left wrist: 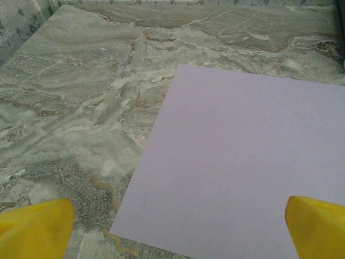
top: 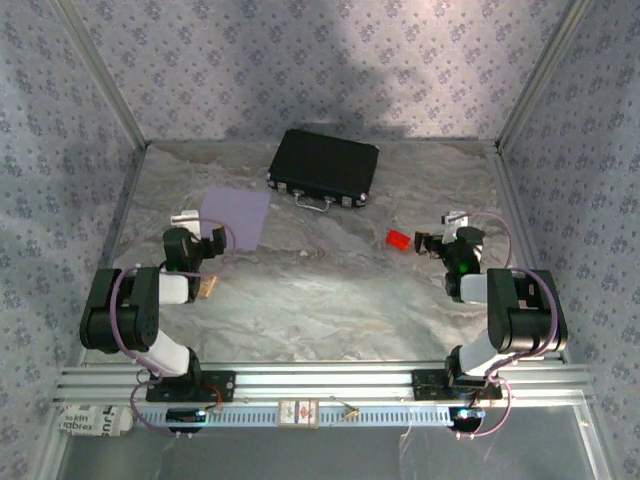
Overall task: Fold a paper plane with a square sheet of paper (pick it up from the middle)
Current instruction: Move the square sheet of paper to the center of the table.
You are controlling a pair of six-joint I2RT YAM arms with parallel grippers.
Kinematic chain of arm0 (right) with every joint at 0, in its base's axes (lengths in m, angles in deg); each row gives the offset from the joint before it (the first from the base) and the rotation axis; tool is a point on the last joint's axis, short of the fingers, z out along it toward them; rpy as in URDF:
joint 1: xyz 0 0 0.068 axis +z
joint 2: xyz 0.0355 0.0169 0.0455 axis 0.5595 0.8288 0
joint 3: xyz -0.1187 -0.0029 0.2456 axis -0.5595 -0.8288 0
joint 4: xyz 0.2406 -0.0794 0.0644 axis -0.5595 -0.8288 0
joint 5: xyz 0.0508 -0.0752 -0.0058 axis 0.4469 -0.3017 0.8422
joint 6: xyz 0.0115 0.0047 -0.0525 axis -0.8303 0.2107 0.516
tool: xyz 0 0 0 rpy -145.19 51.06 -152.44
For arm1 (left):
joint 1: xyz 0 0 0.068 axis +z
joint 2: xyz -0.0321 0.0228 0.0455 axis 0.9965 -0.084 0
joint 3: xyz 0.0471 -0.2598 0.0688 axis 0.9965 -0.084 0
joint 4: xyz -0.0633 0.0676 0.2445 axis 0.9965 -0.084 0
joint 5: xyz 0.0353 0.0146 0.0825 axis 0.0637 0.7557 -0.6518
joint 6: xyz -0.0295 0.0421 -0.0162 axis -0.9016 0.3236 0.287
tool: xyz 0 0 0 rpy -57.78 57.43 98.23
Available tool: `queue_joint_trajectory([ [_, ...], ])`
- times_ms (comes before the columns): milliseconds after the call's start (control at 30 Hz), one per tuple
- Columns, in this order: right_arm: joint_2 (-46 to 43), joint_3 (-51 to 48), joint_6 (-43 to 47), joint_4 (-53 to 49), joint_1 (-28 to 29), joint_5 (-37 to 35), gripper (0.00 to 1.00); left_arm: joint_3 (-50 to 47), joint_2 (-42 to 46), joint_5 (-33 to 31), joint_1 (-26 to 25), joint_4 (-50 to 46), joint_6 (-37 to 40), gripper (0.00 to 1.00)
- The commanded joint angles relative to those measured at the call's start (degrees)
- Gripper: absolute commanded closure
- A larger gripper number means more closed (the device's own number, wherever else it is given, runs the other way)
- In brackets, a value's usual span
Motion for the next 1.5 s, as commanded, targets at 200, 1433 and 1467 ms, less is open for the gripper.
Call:
queue_joint_trajectory([
  [200, -0.25, 1.05, 0.44, 0.57, 0.05, 0.43, 0.01, 1.45, 0.09, 1.59, 0.35, -0.22, 0.29, 0.0],
  [1433, -16.76, 21.65, -25.29, -51.93, 0.63, 16.81, 0.01, 24.43, 15.53, 19.76, 1.68, -52.34, -16.05, 0.0],
  [1467, -16.53, 21.68, -26.27, -51.58, 0.98, 18.8, 0.01, 26.0, 13.48, 22.52, 1.69, -53.27, -16.46, 0.0],
])
